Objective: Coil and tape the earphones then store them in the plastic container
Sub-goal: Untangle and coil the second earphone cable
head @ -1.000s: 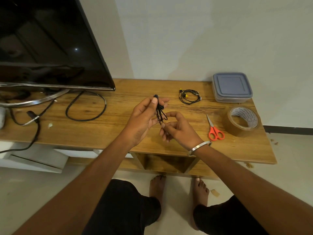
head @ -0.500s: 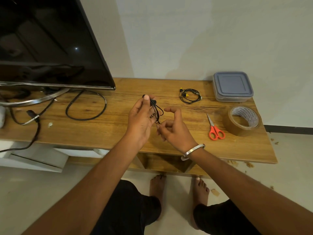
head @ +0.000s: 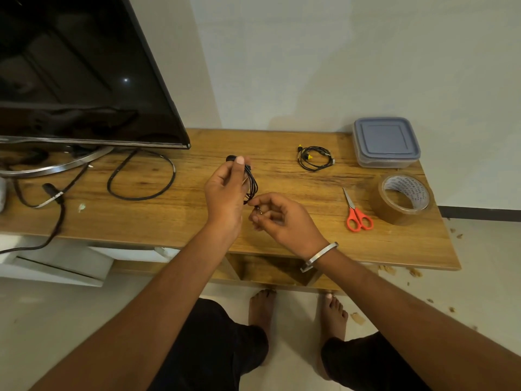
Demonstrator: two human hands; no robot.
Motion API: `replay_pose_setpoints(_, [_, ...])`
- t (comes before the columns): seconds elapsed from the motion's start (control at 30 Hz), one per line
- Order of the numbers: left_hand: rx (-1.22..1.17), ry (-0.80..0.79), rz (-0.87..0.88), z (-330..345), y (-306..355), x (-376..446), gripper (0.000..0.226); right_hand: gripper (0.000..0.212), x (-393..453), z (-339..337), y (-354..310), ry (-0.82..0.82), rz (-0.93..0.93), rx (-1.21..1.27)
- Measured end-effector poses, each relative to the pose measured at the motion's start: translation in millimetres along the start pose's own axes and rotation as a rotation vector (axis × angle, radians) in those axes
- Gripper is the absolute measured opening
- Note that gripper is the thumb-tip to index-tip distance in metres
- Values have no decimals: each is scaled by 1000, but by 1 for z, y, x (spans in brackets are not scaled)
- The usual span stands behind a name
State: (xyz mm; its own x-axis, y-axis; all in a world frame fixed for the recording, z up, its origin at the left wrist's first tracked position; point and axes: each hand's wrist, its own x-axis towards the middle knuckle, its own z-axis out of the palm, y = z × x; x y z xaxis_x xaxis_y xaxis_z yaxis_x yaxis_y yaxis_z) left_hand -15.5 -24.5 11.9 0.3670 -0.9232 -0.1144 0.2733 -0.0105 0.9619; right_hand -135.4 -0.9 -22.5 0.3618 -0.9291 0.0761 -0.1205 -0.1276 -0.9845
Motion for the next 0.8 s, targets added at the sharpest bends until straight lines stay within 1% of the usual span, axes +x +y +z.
replay_pose_setpoints(0.07, [-53,19,-35,1,1,2,20,25,-1,-1,2,-33,5,9])
replay_pose_setpoints(0.13, [-85,18,-60,2,1,1,20,24,-1,-2,2,-26,-12,-43])
replay_pose_setpoints(0.17, [-86,13,-66,3,1,1,19,22,1,-3,2,-8,-44,-109])
replay_pose_setpoints(0.23, [-80,0,-83,3,0,-2,18,19,4,-5,2,45,-162,-282])
replay_pose_setpoints(0.27, [-79,-10,-92,3,-1,-2,18,17,6,-5,2,78,-218,-330])
replay_pose_setpoints(0.33, [-85,-39,-99,3,-1,-3,21,14,9,-5,3,146,-262,-331])
replay_pose_setpoints(0.43, [-73,-89,-94,5,2,-4,26,11,12,-6,1,183,-211,-237])
replay_pose_setpoints(0.53, [-69,-161,-91,7,4,-9,23,11,15,-7,-1,183,-110,-82])
replay_pose_setpoints(0.6, [-76,-193,-106,8,4,-11,22,10,16,-7,0,244,-58,-56])
replay_pose_setpoints(0.7, [-73,-174,-116,8,2,-10,21,10,14,-4,1,371,-48,-186])
replay_pose_setpoints(0.8, [-49,-146,-112,9,-1,-10,20,9,12,-2,0,411,-96,-394])
